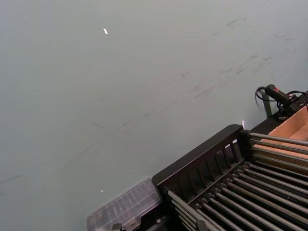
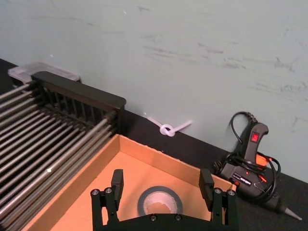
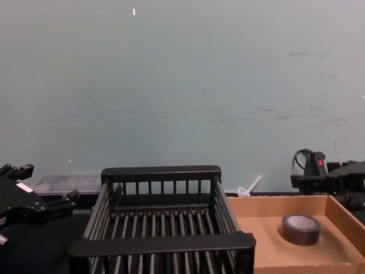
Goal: Pick up the white tape and place it into the black box , Pick up the silver tape and place it into the brown box.
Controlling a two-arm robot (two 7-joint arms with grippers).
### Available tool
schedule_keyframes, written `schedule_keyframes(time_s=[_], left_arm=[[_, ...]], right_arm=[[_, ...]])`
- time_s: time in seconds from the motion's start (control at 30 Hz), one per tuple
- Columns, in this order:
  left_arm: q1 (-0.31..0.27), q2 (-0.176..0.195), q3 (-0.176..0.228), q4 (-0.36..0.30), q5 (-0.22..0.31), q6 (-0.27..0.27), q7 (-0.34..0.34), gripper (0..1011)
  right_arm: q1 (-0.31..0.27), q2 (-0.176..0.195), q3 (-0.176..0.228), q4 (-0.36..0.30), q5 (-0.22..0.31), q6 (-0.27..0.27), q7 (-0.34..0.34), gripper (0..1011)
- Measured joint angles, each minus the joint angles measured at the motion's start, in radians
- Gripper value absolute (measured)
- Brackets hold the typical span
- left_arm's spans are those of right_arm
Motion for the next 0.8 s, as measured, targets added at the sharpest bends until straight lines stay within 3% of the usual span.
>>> schedule_keyframes(time_s=[0.17,0.57,0.8], left_arm=[[0.0,0.0,0.0,0.0,0.0,0.0,0.0,1001],[0.0,0.0,0.0,0.0,0.0,0.0,0.0,1001],[0.0,0.0,0.0,0.0,0.0,0.0,0.0,1001]], right_arm=[[-0.045,0.027,0.012,-0.073,0.014,-0.003,0.009,1002],[-0.233,0.128,0.05,-0.308,0.079,-0.017,0.033,1002],[-0.335,0.186,0.056,-0.388,0.107,-0.054,0.056,1002]])
